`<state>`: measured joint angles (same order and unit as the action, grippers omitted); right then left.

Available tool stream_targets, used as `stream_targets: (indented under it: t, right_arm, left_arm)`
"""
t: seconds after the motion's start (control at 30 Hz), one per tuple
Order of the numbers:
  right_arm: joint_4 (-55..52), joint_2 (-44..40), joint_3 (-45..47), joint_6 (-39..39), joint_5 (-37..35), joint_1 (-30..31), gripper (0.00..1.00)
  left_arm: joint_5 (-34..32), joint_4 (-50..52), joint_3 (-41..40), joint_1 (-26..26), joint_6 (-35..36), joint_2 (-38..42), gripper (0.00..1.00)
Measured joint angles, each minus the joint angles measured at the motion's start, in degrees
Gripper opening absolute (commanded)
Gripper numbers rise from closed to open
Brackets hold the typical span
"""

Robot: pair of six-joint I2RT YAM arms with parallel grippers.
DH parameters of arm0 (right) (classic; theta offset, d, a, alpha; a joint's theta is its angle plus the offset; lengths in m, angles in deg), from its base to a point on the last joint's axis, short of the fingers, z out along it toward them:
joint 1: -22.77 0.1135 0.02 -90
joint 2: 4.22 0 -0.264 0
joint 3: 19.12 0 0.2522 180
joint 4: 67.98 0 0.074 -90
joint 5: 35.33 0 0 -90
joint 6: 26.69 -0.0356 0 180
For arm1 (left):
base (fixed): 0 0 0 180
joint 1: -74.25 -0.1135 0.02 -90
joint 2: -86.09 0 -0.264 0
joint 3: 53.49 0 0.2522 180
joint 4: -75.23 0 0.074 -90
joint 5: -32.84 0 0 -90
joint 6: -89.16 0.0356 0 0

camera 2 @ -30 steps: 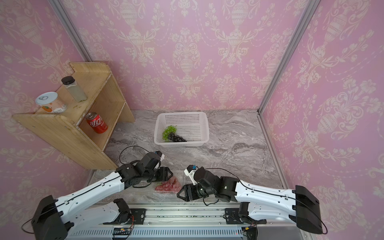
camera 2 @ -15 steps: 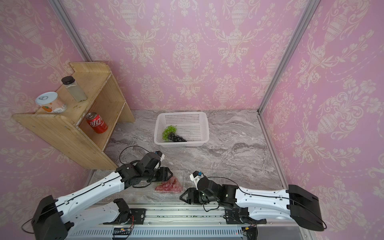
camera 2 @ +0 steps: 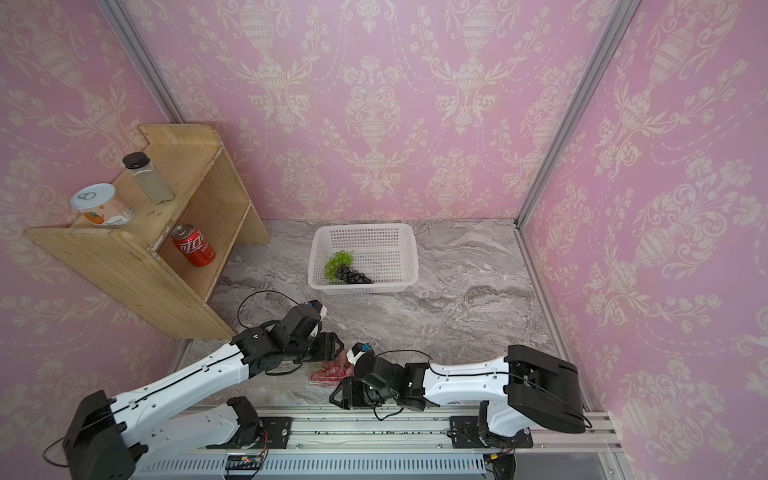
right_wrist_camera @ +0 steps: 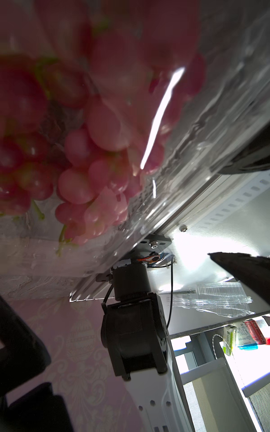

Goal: Pack grapes into containers
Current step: Close the packing box at the center of the board.

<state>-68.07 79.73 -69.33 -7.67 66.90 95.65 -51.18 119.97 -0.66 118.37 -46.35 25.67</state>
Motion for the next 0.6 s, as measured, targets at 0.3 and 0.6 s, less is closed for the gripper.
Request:
stream_targets:
  t: [0.3, 0.6]
  right_arm:
    - [2.58, 6.95, -2.47, 1.81, 1.51, -5.75, 0.55]
    - [1.92, 12.90, -11.78, 7.08, 6.36, -11.04, 0.56]
  left_arm:
    - [-3.67, -0.02, 0.00, -0.50, 0.02, -0.02, 0.68]
    - [-4.92, -1.51, 0.79, -6.25, 1.31, -1.99, 0.68]
